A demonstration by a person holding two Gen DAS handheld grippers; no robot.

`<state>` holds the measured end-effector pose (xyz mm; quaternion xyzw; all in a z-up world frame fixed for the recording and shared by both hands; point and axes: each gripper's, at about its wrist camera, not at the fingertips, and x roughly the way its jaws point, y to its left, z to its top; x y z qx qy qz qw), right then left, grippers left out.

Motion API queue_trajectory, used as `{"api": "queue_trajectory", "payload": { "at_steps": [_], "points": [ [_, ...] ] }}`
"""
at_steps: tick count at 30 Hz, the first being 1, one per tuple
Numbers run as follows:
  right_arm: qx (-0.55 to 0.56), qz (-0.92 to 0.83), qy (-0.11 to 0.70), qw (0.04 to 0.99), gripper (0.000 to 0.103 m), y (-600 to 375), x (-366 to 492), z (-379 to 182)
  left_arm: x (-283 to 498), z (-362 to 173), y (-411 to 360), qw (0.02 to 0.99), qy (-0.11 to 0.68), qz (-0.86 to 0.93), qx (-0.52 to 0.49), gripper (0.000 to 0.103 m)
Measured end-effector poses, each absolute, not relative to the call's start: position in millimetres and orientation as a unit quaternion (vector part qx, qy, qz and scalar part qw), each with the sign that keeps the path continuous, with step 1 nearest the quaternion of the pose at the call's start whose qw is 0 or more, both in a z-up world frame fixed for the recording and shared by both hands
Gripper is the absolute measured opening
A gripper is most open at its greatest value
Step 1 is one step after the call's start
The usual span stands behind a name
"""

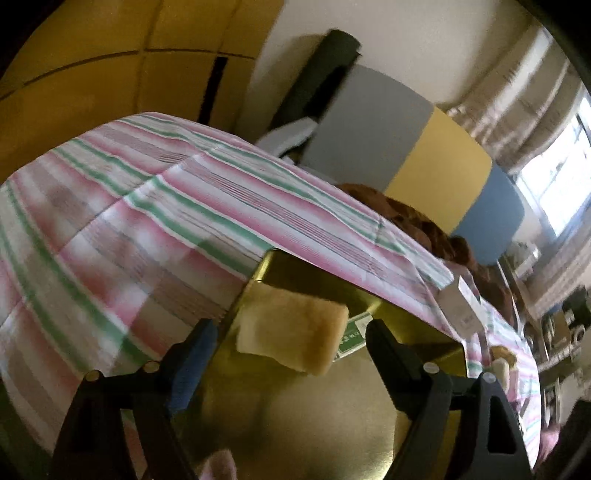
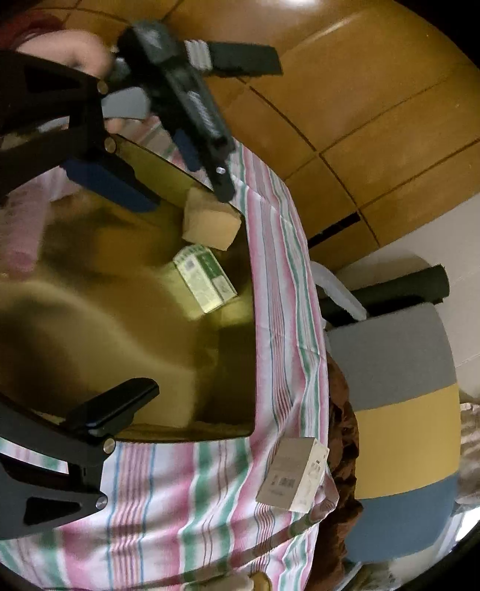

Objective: Organize objects
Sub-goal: 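Lower the yellow sponge into the gold tray and open the left tool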

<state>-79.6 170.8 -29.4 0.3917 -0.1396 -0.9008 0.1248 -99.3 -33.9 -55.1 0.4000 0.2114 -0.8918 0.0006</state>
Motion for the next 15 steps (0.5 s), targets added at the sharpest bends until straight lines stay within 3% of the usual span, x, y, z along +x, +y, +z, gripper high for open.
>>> {"api": "queue_trajectory", "payload": {
  "at_steps": [15],
  "points": [
    [0.361,-0.919,-0.114,0.108,0.093,199,-17,-16,-30,-51,12,-0.030,0.191,-0.894,0.405,0.084]
  ]
}}
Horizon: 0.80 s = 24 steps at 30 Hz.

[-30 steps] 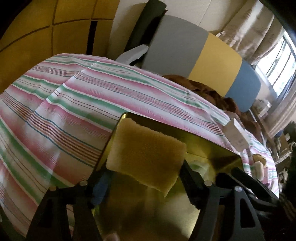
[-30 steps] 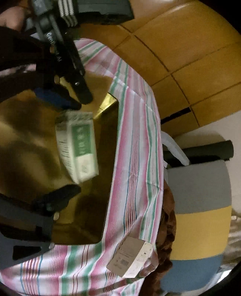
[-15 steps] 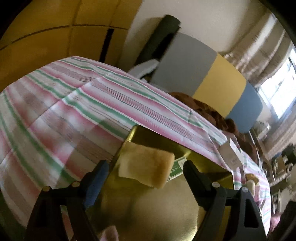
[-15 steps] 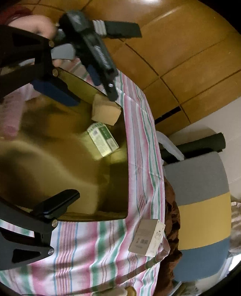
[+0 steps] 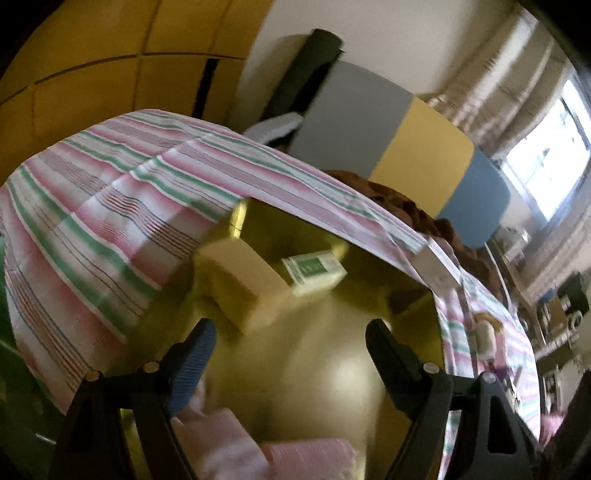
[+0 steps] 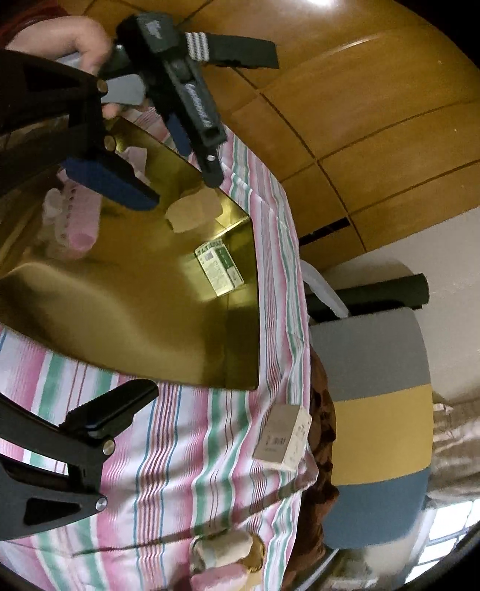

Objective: Organize objects
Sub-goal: 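Lower the yellow sponge into the gold tray and open the left tool, then reach the right tool back to the items and grasp a pink hair roller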

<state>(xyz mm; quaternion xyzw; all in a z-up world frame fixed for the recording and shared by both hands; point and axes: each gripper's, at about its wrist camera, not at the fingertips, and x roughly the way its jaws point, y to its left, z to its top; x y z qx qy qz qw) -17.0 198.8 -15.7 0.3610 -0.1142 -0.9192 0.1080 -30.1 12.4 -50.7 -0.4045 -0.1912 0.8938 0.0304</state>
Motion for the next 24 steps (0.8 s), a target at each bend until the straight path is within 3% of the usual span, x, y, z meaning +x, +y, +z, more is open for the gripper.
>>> {"api": "queue_trajectory", "payload": {
  "at_steps": [24],
  "points": [
    [0.348,-0.927,-0.141,-0.007,0.093,295,44,-35,35,-37,150,0.230,-0.087,0.881,-0.405,0.084]
  ]
}}
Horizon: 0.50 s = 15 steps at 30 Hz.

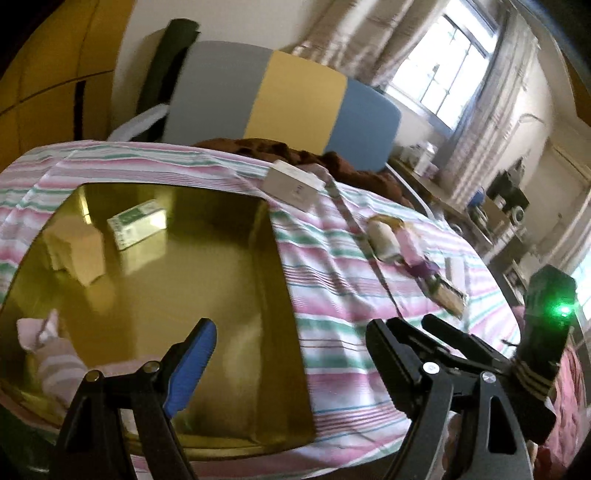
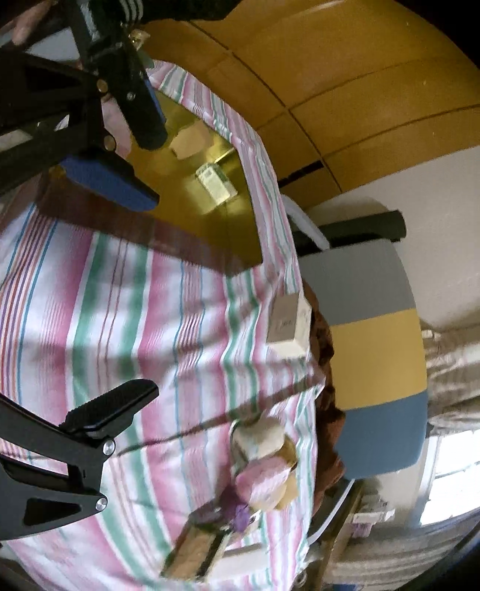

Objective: Organize objects
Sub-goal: 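Reach the right tool back to the items and grasp a pink hair roller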

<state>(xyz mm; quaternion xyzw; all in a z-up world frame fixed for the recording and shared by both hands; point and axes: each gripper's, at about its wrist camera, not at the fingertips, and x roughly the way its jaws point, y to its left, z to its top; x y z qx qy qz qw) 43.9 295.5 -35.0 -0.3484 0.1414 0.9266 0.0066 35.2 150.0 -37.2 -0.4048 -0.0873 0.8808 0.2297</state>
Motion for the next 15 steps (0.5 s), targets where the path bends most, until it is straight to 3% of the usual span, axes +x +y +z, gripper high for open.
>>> {"api": "queue_trajectory", "payload": {
  "at_steps": [7,15],
  "points": [
    [-0.355,0.920,0.158,0.049,0.092,333,59,-56,38,-37,188,0.261,-0.049,0.872,-0.412,0.084],
    [-0.354,0.921,0.110,0.121,0.082,383,52,-66,36,-45,224,0.281,-0.025,0.858,-0.429,0.084]
  ]
}}
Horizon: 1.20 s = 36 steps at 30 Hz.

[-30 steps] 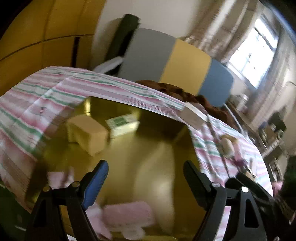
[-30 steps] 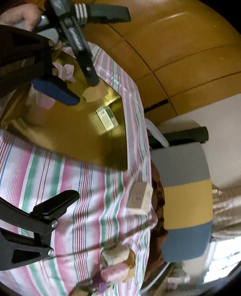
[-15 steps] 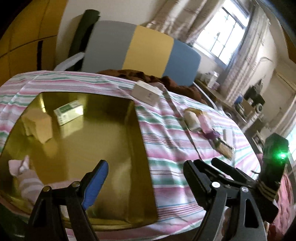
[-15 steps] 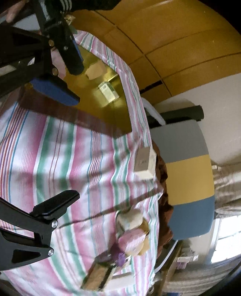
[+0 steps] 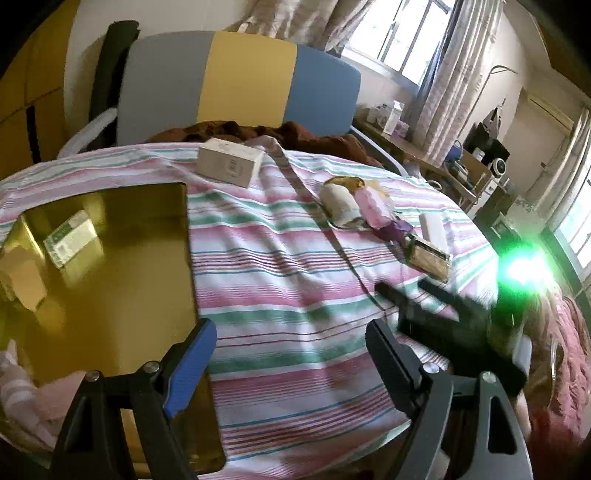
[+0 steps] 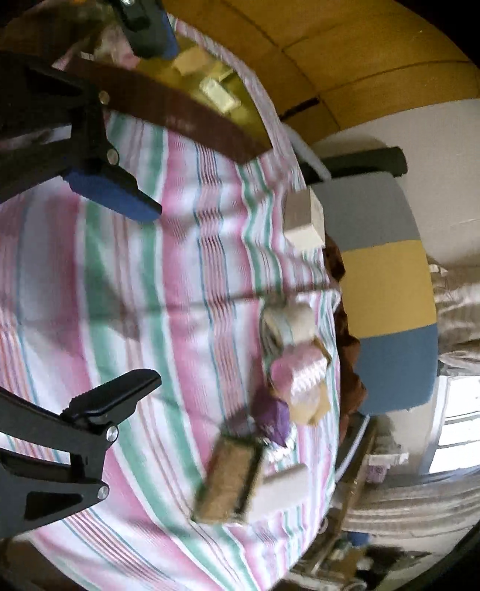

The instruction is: Organize objects

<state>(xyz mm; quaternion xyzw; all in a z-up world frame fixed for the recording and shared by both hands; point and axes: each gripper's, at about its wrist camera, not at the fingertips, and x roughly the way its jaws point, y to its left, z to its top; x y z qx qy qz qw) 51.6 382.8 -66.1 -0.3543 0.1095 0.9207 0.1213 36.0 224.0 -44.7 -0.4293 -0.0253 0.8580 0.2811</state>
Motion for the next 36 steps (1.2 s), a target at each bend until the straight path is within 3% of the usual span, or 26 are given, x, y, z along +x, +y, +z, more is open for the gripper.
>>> {"api": "queue_trajectory", "payload": {
  "at_steps": [10,13,14,20,22,24,30,31,33,36],
  "points": [
    [-0.311,0.929,0.077,0.186,0.071,460,-35,-33,41,-52,236,0.283,-0.021,0.850,-0.444,0.084],
    [-0.335,0.921,0.062,0.190,0.070,470,-65,-40,38,-56,233,0.275,-0.021,0.850,-0.449,0.084],
    [-0.344,0.917,0.061,0.193,0.064,472,-72,-45,36,-57,232,0.269,-0.020,0.850,-0.452,0.084],
    [-0.350,0.912,0.025,0.214,0.057,462,-68,-61,29,-60,229,0.267,-0.038,0.848,-0.456,0.084],
    [-0.350,0.916,0.055,0.188,0.024,463,-53,-65,30,-61,232,0.272,-0.038,0.846,-0.457,0.084],
    [-0.347,0.916,0.061,0.193,0.008,458,-37,-67,31,-61,236,0.276,-0.035,0.846,-0.455,0.084],
    [-0.331,0.924,0.106,0.158,0.009,448,3,-71,38,-61,245,0.289,-0.028,0.842,-0.455,0.084],
    [-0.326,0.926,0.094,0.163,0.017,447,2,-67,38,-61,246,0.288,-0.027,0.842,-0.456,0.084],
    [-0.310,0.933,0.067,0.171,0.050,450,-6,-55,39,-60,246,0.287,-0.025,0.842,-0.455,0.084],
    [-0.303,0.933,0.046,0.189,0.079,462,-29,-40,40,-58,243,0.283,-0.026,0.846,-0.452,0.084]
  ]
}}
